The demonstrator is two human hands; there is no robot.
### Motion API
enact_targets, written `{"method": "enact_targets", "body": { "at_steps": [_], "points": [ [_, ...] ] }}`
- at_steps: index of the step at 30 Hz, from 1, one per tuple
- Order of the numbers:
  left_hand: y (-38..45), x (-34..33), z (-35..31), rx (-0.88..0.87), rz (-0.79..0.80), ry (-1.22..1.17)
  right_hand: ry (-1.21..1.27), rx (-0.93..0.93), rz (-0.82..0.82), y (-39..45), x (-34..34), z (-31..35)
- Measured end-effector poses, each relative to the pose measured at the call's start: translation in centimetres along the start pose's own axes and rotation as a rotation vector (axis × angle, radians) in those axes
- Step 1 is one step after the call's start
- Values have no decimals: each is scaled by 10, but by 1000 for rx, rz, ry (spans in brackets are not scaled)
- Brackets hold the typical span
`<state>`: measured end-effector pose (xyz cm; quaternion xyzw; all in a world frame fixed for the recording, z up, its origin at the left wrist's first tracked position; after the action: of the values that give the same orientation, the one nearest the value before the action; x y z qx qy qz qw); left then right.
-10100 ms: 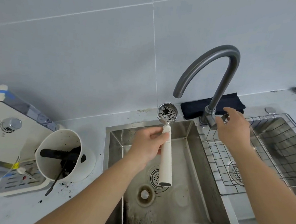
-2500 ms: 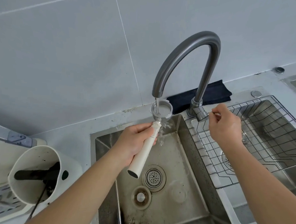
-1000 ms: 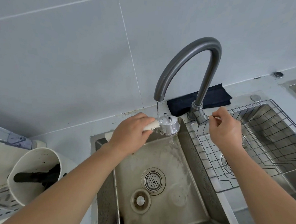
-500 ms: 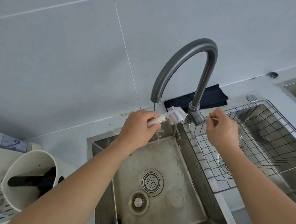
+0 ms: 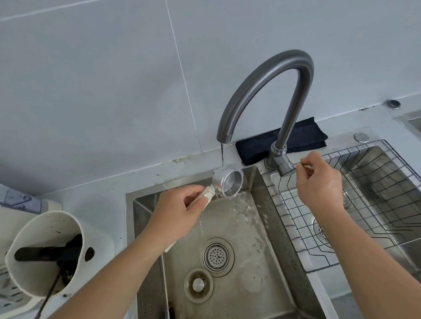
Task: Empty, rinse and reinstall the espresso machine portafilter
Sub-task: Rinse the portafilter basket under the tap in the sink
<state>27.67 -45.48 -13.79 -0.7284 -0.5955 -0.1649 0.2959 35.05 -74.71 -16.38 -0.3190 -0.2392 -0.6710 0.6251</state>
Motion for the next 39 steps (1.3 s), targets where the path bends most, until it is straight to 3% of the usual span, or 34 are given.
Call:
{"method": "enact_targets", "body": {
  "at_steps": [9, 15, 21, 25, 31, 39],
  "points": [
    [-7, 0, 10, 163, -34, -308, -2, -38, 10, -1, 0, 1],
    [-6, 8, 11, 168, -68, -378, 2, -30, 4, -2, 0, 1],
    [-3, -6, 17, 271, -58, -783, 16, -38, 15, -2, 0, 1],
    [0, -17, 18, 321, -24, -895, 24, -35, 9, -2, 0, 2],
    [4, -31, 17, 388, 123, -817, 25, -24, 4, -2, 0, 1],
    [1, -24, 29, 417, 204, -412, -32, 26, 7, -1, 1, 0]
  ]
}}
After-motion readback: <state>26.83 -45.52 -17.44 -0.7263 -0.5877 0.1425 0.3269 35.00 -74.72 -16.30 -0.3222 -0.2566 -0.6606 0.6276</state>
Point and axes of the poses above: each hand's wrist, its own y-axis towards the middle knuckle, its own x-axis out of the back of the hand, z = x × y, the point moved 5 cm from there along y, towards the middle knuckle, and after that the axes turned 11 degrees about z, right-handed, at the moved point
